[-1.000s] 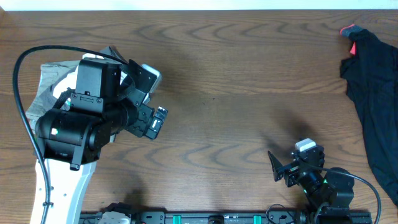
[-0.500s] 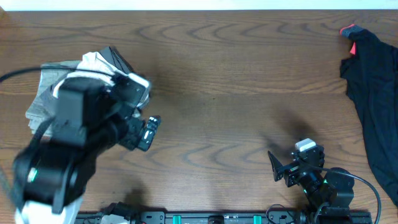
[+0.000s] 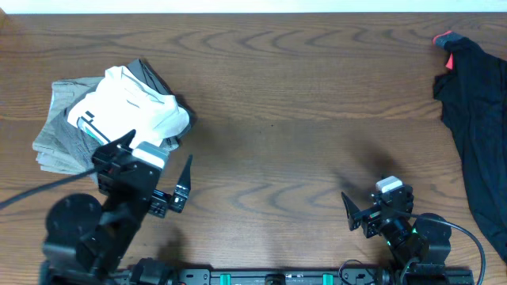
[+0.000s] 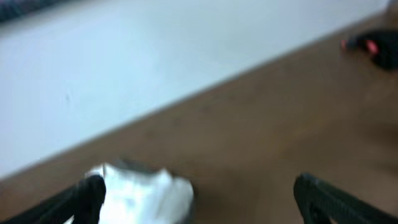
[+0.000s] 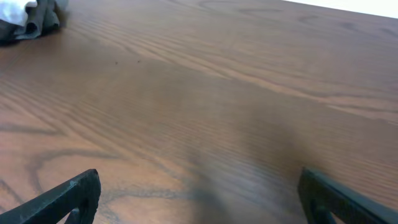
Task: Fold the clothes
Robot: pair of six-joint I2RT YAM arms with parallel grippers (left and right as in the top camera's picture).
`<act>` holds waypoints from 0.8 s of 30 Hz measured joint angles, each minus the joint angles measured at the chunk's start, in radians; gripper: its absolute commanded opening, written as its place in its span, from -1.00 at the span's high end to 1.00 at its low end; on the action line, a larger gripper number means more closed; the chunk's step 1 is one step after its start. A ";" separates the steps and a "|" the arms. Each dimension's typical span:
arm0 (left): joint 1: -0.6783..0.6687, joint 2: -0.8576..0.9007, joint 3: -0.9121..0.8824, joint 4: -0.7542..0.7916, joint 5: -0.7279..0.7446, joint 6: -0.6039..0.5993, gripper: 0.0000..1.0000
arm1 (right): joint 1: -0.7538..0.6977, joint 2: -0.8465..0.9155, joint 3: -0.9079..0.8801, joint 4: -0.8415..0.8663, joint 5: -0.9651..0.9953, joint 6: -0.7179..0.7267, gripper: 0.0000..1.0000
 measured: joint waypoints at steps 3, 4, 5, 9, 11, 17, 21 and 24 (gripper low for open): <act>0.001 -0.080 -0.151 0.179 0.000 0.000 -0.96 | 0.000 0.000 0.000 0.000 0.000 0.000 -0.98; 0.002 -0.106 -0.200 0.244 0.001 0.000 -0.96 | 0.000 0.000 0.000 0.000 0.000 0.000 -0.99; 0.002 -0.128 -0.240 0.291 0.000 0.000 -0.96 | 0.000 0.000 0.000 0.000 0.000 0.000 -0.99; 0.004 -0.213 -0.413 0.486 0.000 0.000 -0.96 | 0.000 0.000 0.000 0.000 0.000 0.000 -0.99; 0.005 -0.253 -0.500 0.570 0.000 -0.001 -0.96 | 0.000 0.000 0.000 0.000 0.000 0.000 -0.98; 0.005 -0.354 -0.698 0.783 0.000 -0.004 -0.96 | 0.000 0.000 0.000 0.000 0.000 0.000 -0.98; 0.012 -0.396 -0.776 0.864 0.001 -0.004 -0.96 | 0.000 0.000 0.000 0.000 0.000 0.000 -0.99; 0.029 -0.428 -0.833 0.906 0.000 -0.004 -0.96 | 0.000 0.000 0.000 0.000 0.000 0.000 -0.98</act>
